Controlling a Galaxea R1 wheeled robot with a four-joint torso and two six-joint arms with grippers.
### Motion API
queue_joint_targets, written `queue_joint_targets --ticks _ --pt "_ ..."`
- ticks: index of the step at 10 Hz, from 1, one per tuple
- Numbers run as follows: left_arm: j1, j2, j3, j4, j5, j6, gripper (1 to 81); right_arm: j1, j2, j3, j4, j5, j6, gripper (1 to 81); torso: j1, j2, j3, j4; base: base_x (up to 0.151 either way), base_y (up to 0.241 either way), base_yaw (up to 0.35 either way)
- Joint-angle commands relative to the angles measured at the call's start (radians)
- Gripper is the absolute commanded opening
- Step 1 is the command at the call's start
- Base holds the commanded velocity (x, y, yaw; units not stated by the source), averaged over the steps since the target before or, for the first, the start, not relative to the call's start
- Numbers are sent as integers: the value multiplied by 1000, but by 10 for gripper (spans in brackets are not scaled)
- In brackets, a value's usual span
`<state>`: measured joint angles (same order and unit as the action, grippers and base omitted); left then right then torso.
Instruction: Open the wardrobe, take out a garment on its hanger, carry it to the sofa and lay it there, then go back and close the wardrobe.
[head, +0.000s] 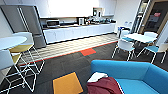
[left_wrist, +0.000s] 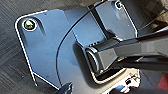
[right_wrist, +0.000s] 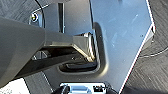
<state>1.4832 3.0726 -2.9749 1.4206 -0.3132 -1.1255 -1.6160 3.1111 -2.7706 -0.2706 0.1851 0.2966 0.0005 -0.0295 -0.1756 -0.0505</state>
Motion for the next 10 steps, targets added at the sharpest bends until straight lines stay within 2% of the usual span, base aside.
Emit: queue_joint_targets --ticks 1,4,6,10 --pt "-22 -3 -10 12 36 6 811 17 7 4 -5 -55 -2 811 0 0 -3 0 0 0 346" --pt "-22 -3 -10 11 36 6 811 20 7 5 -5 -55 -2 811 0 -1 26 0 0 0 346" --pt "-22 -3 -10 9 36 6 811 20 7 4 -5 -53 -2 811 0 -1 23 10 0 0 346" --pt "-22 -3 -10 4 42 6 811 21 5 4 -5 -55 -2 811 0 -1 23 10 0 0 346"
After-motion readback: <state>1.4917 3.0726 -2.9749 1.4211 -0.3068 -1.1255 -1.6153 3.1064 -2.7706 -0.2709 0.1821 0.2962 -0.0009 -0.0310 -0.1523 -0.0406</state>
